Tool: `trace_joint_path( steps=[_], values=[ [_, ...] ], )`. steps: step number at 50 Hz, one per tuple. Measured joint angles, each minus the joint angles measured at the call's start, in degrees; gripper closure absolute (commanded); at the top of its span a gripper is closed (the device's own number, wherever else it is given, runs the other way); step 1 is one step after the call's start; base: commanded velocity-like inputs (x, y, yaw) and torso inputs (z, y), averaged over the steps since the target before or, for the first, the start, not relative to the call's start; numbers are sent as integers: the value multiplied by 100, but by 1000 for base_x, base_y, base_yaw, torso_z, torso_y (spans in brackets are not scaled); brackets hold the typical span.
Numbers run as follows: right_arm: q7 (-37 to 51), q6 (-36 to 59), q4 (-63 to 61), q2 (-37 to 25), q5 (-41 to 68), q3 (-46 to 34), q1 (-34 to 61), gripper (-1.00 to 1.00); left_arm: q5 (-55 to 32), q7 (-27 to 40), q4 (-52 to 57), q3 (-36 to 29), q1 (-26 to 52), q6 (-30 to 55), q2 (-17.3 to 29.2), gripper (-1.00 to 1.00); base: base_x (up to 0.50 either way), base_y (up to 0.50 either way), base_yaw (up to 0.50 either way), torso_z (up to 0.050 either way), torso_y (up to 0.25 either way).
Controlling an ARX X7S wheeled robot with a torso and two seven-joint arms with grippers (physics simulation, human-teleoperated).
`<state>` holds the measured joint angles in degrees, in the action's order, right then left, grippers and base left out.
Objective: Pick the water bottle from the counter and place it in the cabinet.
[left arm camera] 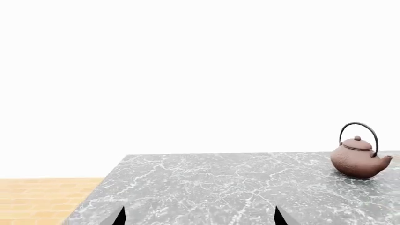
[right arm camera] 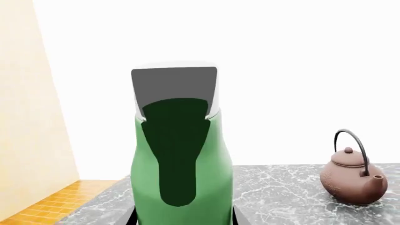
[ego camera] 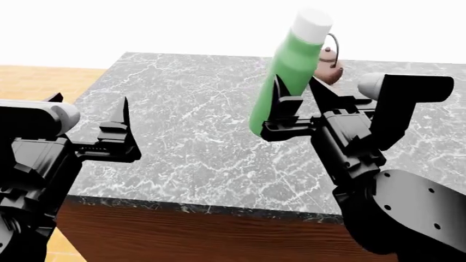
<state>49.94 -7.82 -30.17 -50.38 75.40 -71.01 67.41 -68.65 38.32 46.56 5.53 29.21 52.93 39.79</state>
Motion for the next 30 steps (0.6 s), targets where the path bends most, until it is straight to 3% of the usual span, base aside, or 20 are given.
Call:
trace_joint_path(
  steps=[30],
  values=[
    [72, 61, -194, -94, -232, -65, -152, 100, 420, -323, 133, -178, -107, -176, 130, -100, -31, 322, 33, 0, 0]
  ],
)
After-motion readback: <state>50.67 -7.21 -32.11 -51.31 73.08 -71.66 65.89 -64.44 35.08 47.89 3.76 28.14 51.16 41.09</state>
